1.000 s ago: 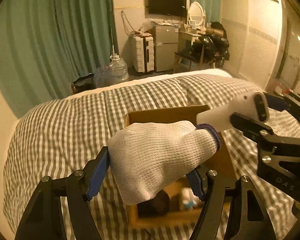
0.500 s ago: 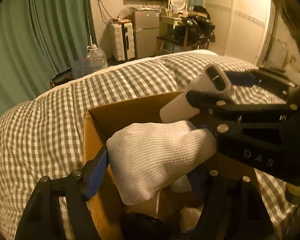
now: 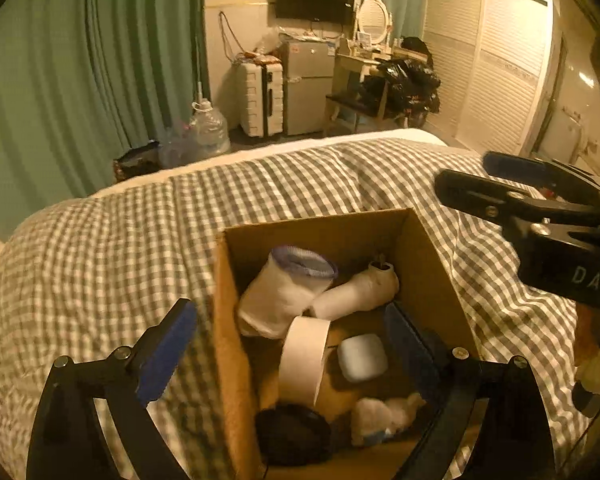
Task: Organize objects
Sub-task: 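Open both grippers to drop the glove and device into the box, then move the left gripper down to the white toothpaste tube on the bed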
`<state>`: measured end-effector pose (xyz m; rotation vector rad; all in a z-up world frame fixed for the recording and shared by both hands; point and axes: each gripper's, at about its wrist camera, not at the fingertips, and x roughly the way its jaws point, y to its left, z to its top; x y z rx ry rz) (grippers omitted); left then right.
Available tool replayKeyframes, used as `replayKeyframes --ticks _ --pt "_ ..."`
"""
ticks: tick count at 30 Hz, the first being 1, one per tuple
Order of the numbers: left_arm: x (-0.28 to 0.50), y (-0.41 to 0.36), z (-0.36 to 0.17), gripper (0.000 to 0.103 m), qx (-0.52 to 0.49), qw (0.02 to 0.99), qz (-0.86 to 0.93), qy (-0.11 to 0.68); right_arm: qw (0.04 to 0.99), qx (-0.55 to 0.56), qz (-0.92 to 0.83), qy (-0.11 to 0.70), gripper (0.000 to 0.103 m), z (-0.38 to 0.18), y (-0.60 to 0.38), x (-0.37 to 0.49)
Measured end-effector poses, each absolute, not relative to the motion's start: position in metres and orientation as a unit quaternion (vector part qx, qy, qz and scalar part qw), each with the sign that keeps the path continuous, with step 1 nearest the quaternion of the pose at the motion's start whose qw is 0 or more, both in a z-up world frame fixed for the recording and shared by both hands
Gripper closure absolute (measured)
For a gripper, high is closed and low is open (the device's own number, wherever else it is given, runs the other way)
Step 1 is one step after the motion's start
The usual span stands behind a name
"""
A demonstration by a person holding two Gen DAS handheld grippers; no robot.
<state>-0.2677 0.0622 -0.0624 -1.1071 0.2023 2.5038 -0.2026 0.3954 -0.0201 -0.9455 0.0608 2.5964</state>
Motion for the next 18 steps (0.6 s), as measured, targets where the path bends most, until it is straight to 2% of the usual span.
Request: replayKeyframes --ticks 8,11,18 --pt "-0.218 0.033 -0.02 0.005 -0.384 0.154 0.908 0.068 0.2 -0.328 0.923 -0.002 0.028 0.024 0.364 -0.143" --pt "-0.196 0.018 -0.012 0.005 -0.385 0.137 0.91 0.068 0.199 -0.321 0.926 -0.009 0.02 0.038 0.351 -0.12" --pt "-0.149 -0.017 -0.007 0.003 -0.395 0.075 0.915 0.042 0.188 -0.317 0.93 -0.011 0.016 0.049 0.316 -0.078"
